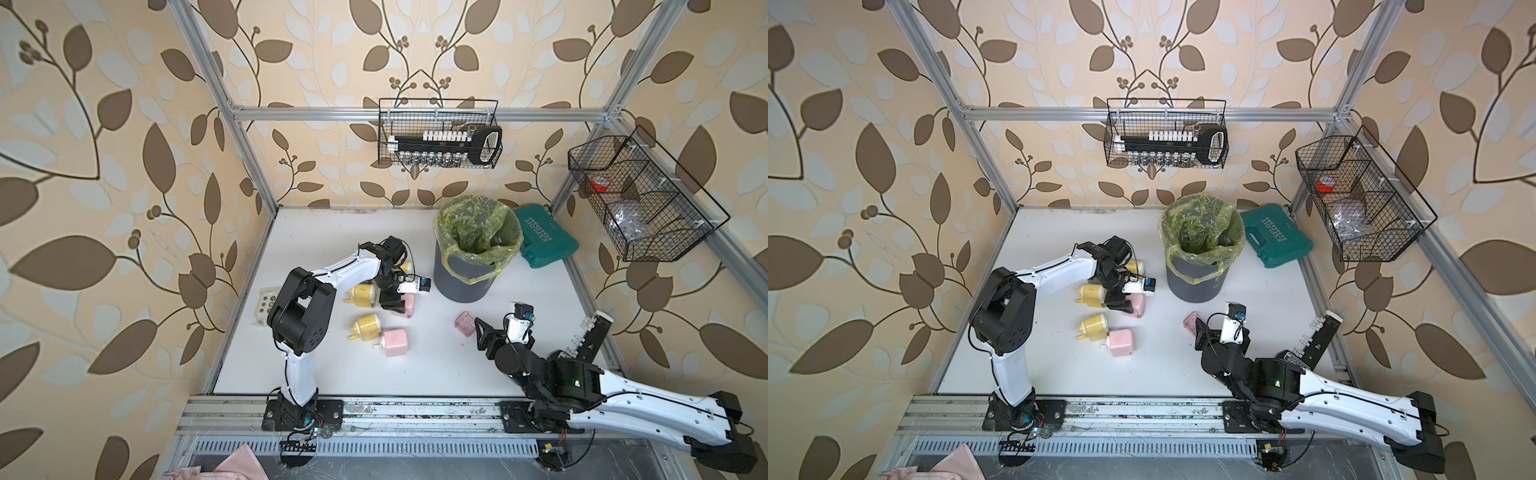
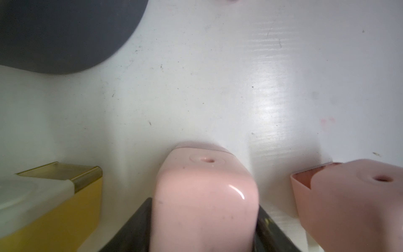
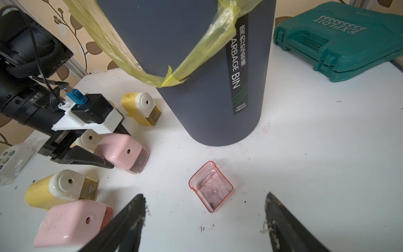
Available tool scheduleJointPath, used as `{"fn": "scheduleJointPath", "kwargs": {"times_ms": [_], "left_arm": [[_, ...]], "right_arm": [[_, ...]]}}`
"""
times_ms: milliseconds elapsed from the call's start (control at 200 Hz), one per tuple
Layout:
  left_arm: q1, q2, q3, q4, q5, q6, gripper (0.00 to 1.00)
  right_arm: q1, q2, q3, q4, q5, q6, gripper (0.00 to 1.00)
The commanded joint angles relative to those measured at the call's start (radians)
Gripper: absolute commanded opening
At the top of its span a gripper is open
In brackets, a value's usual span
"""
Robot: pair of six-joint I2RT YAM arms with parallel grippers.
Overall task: Take out the pencil sharpener tray and clean the shavings
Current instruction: Pick up the pencil sharpener from the center of the board.
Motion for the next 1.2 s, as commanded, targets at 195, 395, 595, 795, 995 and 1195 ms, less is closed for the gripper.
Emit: {"fn": "scheduleJointPath", "kwargs": {"times_ms": [195,395,595,795,995,1195], "left_arm": [[-0.016,-0.047,-0.039,0.026,0.01,-0.001,0.39],[-0.026,-0.166,-0.103,0.057,-0.015,-0.01,0.05],[-0.025,-0.384,-0.172,0.062,0.004,-0.068,0.0],[-0.025,-0.577,-0.204,-0.01,0.009,-0.086,0.0],[-0.048,-0.704,-0.179,-0.143,0.1,-0.123,0.0],[-0.116,-0.751,-0.192,-0.219,0.131,-0.169,0.0]], "right_arm": [[-0.002,0.013,0.042,0.006,-0.01,-0.029,0.83],[-0.004,0.0,0.04,0.044,-0.003,-0.111,0.79],[-0.009,0.018,0.034,0.257,-0.109,-0.537,0.83],[-0.019,0.099,0.066,0.353,-0.363,-0.777,0.89],[-0.021,0.138,0.083,0.51,-0.567,-0.933,0.91],[-0.023,0.228,0.105,0.631,-0.807,-1.057,0.89]]}}
